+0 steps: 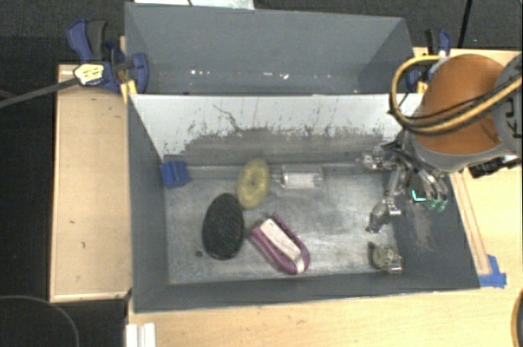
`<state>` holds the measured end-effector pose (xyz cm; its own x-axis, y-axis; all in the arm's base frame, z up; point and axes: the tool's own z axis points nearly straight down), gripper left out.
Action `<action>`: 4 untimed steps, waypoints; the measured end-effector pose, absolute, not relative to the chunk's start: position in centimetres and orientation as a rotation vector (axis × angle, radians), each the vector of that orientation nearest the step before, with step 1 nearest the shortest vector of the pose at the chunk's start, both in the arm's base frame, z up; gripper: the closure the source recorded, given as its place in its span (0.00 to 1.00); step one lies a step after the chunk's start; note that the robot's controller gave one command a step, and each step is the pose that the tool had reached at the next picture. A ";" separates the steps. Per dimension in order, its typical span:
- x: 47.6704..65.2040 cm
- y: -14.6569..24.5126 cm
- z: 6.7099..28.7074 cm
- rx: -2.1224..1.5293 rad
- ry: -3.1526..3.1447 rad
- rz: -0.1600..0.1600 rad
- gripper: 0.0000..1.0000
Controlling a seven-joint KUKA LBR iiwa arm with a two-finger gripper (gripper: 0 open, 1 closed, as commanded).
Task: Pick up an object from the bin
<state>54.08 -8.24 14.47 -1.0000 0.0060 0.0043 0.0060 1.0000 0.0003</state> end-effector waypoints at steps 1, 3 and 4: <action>50.1 -14.0 8.1 0.371 -3.154 0.011 0.00; 56.5 -7.1 20.4 -0.173 -3.145 -0.004 0.00; 59.0 0.2 15.9 -0.296 -3.128 -0.006 0.00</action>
Offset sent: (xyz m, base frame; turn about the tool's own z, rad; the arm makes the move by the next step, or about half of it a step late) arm -0.0514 -0.0571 -0.0747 -0.2439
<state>59.03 0.17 15.95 -0.9823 0.1874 0.0001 0.1874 0.9823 0.0037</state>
